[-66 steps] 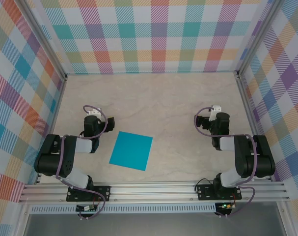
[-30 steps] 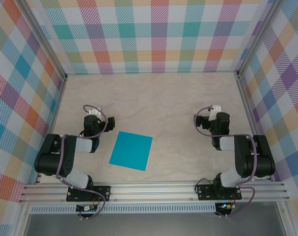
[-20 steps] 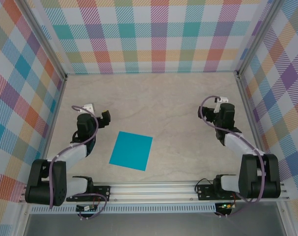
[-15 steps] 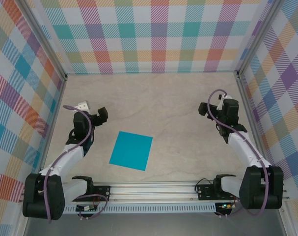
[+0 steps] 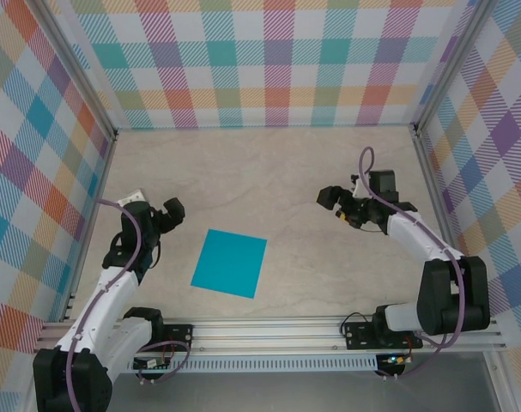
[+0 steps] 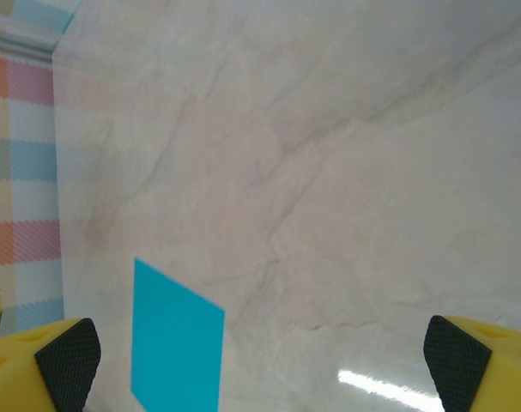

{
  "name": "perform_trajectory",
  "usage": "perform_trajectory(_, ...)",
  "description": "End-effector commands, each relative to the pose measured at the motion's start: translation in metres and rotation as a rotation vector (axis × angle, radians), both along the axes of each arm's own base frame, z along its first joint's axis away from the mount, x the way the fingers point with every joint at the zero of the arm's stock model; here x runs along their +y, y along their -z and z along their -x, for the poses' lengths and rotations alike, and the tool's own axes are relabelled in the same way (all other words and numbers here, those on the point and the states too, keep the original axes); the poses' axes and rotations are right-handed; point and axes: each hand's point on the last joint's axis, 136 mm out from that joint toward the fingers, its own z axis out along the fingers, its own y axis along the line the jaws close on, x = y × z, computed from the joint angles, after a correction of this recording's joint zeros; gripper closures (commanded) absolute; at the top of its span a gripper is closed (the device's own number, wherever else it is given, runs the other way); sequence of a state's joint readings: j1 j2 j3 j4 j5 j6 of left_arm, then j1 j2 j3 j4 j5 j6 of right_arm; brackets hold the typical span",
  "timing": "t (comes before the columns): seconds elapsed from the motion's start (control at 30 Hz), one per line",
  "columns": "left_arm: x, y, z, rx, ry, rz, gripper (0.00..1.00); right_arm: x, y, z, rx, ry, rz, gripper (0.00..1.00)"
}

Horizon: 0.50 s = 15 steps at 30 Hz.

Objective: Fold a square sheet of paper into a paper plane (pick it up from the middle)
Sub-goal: Move the square sheet of paper to the center of the table.

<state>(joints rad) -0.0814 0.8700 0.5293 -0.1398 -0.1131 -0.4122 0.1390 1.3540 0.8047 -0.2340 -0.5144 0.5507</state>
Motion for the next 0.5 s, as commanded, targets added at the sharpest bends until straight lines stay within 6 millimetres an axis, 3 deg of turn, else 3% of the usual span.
perform_trajectory(0.0,-0.011,0.010,0.008,0.109,0.044,0.072,0.00,0.033,-0.006,0.021,0.064,-0.078,-0.032,0.00)
perform_trajectory(0.07,-0.015,0.020,0.015,0.166,0.063,0.091,0.00,0.049,0.000,0.034,0.084,-0.117,-0.019,0.00)
perform_trajectory(0.33,-0.034,0.010,0.024,0.151,0.113,0.213,0.00,0.110,0.018,0.081,0.140,-0.256,0.058,0.09)
perform_trajectory(0.47,-0.034,0.017,0.032,0.193,0.115,0.214,0.00,0.142,0.020,0.100,0.157,-0.341,0.074,0.10)
